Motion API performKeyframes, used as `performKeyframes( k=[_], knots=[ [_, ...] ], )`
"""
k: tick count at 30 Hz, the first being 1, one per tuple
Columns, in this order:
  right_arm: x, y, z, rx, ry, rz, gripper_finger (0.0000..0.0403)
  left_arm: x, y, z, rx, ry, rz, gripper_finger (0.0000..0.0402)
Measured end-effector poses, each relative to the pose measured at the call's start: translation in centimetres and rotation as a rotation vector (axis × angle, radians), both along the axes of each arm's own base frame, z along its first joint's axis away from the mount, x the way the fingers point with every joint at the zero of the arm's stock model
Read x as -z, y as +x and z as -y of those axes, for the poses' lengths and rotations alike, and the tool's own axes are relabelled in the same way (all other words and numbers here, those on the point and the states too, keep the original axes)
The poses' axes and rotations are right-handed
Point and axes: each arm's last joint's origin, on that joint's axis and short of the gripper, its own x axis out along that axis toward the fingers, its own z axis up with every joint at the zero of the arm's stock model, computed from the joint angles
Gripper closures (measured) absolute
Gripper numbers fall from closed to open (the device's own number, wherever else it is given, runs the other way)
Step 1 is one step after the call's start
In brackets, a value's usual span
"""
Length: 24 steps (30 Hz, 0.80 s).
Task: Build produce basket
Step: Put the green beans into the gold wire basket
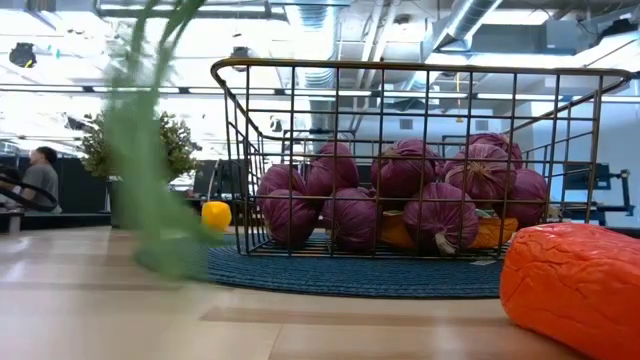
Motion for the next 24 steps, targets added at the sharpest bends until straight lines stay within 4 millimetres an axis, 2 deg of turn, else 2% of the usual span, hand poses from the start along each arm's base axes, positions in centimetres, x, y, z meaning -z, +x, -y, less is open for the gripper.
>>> performKeyframes(
  k=[8, 10, 16, 21, 24],
  knots=[
    [0.0, 0.0, 0.1, -0.002, -0.006, -0.003, 0.0368, -7.7, -2.6, -4.5, -0.017, 0.077, 0.244, 0.0401],
    [0.0, 0.0, 0.2, -0.007, -0.017, -0.009, 0.0368, -9.0, -3.6, -5.4, -0.022, 0.108, 0.312, 0.0401],
    [-0.1, -0.3, 1.4, 0.029, -0.034, -0.016, 0.0368, -12.0, -7.0, -7.7, -0.094, 0.091, 0.502, 0.0401],
    [-0.3, -1.1, 3.1, 0.100, -0.047, -0.011, 0.0368, -13.7, -6.8, -7.7, -0.058, 0.074, 0.639, 0.0401],
    [-0.4, -1.5, 4.1, 0.146, -0.047, -0.010, 0.0368, -14.7, -6.2, -7.4, 0.028, 0.037, 0.726, 0.0401]
  ],
)
